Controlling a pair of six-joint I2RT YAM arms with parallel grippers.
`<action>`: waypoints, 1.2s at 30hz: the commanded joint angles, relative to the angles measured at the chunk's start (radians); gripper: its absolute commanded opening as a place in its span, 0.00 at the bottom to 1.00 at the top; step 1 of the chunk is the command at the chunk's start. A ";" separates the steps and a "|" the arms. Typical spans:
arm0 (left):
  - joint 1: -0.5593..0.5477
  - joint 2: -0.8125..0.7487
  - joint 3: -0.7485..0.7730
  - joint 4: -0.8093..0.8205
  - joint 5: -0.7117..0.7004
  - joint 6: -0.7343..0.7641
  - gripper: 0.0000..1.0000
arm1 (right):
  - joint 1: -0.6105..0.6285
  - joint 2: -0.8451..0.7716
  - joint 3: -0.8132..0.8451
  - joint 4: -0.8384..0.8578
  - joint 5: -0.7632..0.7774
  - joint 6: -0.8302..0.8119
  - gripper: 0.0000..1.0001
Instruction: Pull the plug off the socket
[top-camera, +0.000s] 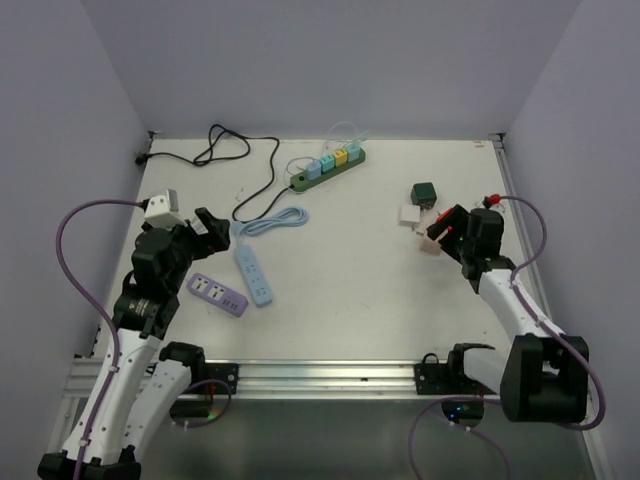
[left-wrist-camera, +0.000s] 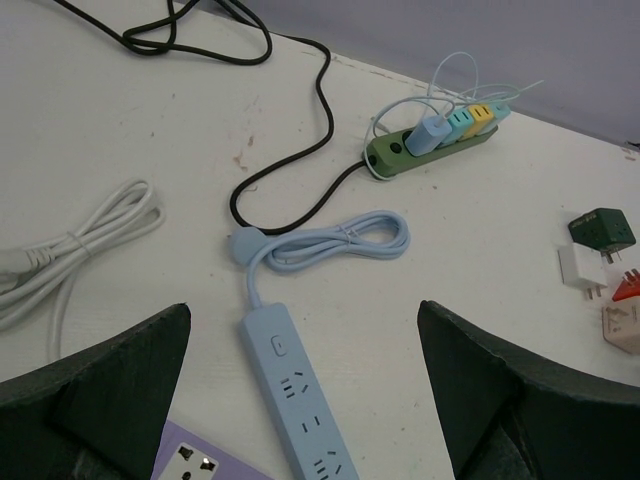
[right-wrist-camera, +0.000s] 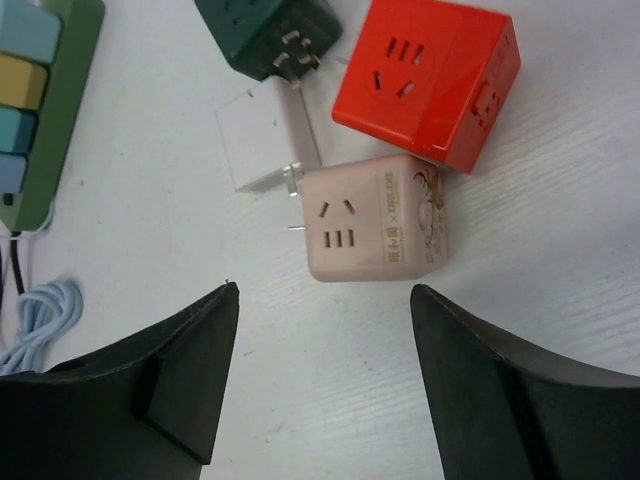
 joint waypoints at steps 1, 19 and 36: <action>-0.005 -0.009 -0.003 0.037 -0.011 0.030 1.00 | -0.005 -0.077 0.101 -0.087 0.030 -0.033 0.73; -0.010 -0.048 -0.011 0.034 -0.054 0.021 0.95 | 0.409 0.598 0.869 -0.192 0.005 -0.084 0.69; -0.096 -0.035 0.000 0.012 -0.102 0.022 1.00 | 0.512 1.195 1.530 -0.311 0.272 0.229 0.75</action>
